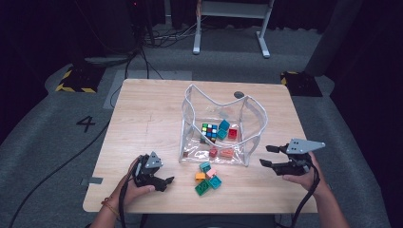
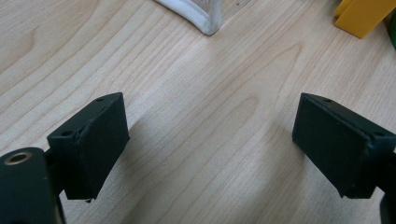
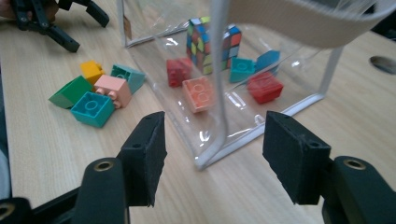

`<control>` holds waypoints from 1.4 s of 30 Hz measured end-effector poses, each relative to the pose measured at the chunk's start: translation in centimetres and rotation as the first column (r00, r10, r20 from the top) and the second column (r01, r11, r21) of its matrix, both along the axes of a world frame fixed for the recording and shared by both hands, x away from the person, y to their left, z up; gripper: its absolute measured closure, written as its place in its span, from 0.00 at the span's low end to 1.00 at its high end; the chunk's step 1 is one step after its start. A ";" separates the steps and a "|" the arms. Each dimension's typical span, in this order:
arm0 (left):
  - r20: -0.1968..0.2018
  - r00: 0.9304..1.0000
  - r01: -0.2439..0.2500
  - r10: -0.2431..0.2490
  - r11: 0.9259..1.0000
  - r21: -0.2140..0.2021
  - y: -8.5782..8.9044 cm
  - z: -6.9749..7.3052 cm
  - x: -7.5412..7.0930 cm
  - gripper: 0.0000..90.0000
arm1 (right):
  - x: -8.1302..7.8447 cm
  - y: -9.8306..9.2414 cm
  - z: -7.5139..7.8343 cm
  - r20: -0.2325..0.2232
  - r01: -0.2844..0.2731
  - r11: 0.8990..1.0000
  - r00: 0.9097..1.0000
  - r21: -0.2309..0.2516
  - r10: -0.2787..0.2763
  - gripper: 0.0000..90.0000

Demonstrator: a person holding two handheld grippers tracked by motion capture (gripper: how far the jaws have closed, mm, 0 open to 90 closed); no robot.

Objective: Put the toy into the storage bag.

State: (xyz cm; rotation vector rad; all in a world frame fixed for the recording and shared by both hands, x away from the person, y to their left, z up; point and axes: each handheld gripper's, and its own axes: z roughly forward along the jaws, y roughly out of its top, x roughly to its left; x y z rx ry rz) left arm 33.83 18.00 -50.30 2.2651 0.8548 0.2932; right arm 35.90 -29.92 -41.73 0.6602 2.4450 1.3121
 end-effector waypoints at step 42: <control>0.005 1.000 -0.001 0.001 1.000 0.002 0.0 0.0 0.0 0.12 | -3.6 14.1 -8.3 -0.148 -0.168 0.978 0.978 -0.124 0.149 0.45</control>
